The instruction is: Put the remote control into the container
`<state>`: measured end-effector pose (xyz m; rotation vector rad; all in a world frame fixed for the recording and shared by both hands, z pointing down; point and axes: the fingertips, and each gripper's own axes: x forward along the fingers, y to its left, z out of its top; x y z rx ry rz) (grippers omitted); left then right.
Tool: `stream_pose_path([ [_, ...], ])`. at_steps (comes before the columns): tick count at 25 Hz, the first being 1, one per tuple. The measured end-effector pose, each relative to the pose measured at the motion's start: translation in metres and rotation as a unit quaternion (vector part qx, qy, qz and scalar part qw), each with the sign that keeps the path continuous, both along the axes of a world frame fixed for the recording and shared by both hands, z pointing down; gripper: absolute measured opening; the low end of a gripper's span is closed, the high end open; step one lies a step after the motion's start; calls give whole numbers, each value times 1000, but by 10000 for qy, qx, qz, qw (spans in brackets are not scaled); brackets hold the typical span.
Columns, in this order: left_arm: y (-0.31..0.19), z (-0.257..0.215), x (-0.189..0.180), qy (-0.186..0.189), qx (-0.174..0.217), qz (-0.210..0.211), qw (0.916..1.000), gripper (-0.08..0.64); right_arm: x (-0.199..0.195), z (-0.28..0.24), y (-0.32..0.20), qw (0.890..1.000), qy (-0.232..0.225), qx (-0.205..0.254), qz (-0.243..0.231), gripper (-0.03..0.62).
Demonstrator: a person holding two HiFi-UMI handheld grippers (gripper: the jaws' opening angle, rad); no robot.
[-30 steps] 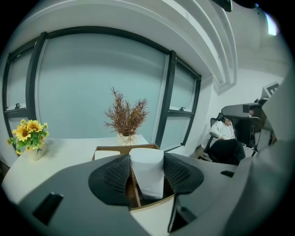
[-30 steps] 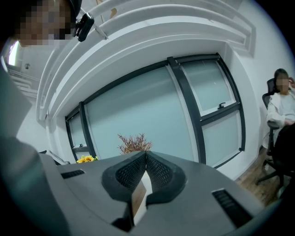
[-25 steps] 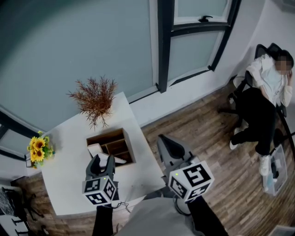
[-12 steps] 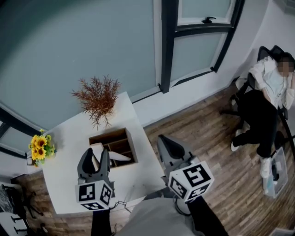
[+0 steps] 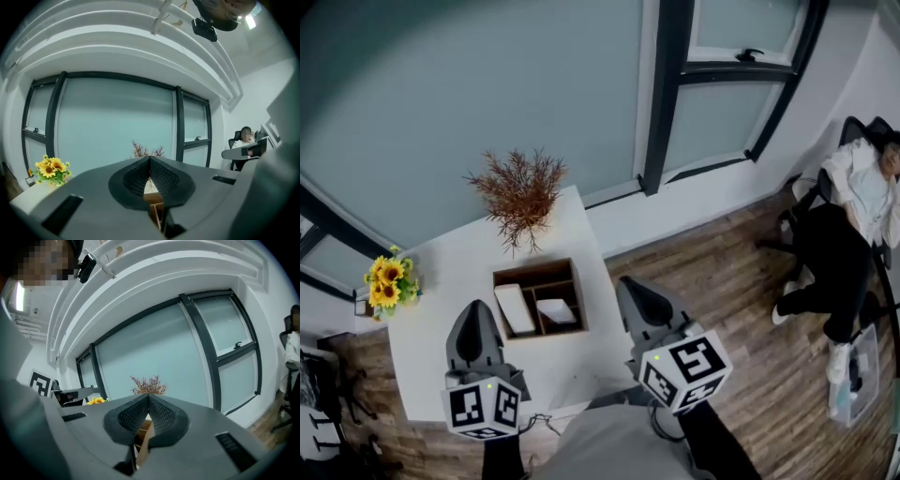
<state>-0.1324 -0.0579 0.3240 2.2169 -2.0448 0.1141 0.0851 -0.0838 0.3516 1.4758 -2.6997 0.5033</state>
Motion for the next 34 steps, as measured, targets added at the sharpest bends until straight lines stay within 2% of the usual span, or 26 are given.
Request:
stream_pose_path([
  [4, 5, 2, -11, 34, -86, -203, 9998, 9, -11, -3, -2, 9999, 68, 41, -146, 5],
  [8, 12, 3, -17, 14, -92, -381, 9992, 9, -19, -4, -2, 9990, 347, 140, -251, 5],
  [15, 16, 4, -21, 47, -87, -462, 9989, 9, -30, -7, -2, 9979, 445, 251, -403, 5],
  [34, 20, 4, -19, -21, -70, -475, 9988, 9, -30, -11, 0, 9973, 530, 384, -341, 3],
])
